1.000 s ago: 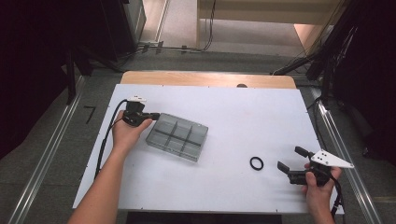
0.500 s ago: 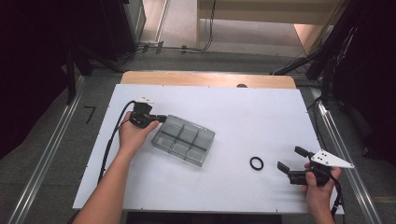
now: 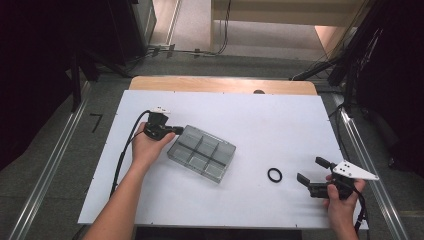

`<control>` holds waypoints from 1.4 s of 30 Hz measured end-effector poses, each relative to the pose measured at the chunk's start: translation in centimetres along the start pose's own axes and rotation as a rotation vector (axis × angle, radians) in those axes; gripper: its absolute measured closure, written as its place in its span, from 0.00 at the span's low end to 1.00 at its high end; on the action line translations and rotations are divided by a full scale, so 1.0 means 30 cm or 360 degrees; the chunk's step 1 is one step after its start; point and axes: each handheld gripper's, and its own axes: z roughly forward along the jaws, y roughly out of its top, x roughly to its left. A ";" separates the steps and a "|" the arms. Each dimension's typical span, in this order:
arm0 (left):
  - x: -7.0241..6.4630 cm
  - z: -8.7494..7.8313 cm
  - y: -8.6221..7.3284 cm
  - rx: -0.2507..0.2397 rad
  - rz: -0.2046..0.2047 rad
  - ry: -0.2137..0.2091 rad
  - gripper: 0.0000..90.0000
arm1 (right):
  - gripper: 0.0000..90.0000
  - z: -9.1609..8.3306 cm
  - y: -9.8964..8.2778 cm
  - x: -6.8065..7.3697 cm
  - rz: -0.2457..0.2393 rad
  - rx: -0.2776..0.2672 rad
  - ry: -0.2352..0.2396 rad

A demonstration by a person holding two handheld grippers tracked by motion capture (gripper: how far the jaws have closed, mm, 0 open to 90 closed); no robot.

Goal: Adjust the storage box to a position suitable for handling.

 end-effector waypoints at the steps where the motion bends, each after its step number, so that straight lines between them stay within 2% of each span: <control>1: -0.003 0.000 -0.001 -0.0001 -0.0004 -0.0002 1.00 | 0.00 0.000 0.000 0.000 0.0000 0.0000 -0.0001; 14: -0.061 0.015 -0.002 0.0033 0.0030 -0.0034 1.00 | 0.00 0.000 0.000 0.000 -0.0001 0.0001 0.0000; 25: -0.126 0.010 -0.026 0.0054 0.0056 -0.0051 1.00 | 0.00 0.000 0.000 0.001 -0.0003 0.0002 0.0002; 28: -0.148 0.013 -0.036 0.0047 0.0056 -0.0072 1.00 | 0.00 0.000 0.000 0.001 -0.0003 0.0004 0.0000; 36: -0.201 -0.005 -0.075 0.0031 0.0054 -0.0067 1.00 | 0.00 0.000 0.000 0.000 -0.0005 0.0000 0.0003; 39: -0.217 -0.014 -0.083 0.0045 0.0083 -0.0060 1.00 | 0.00 0.000 0.000 0.001 -0.0007 0.0001 0.0002; 42: -0.233 -0.026 -0.096 0.0038 0.0080 -0.0060 1.00 | 0.00 0.000 0.000 0.001 -0.0004 -0.0001 0.0002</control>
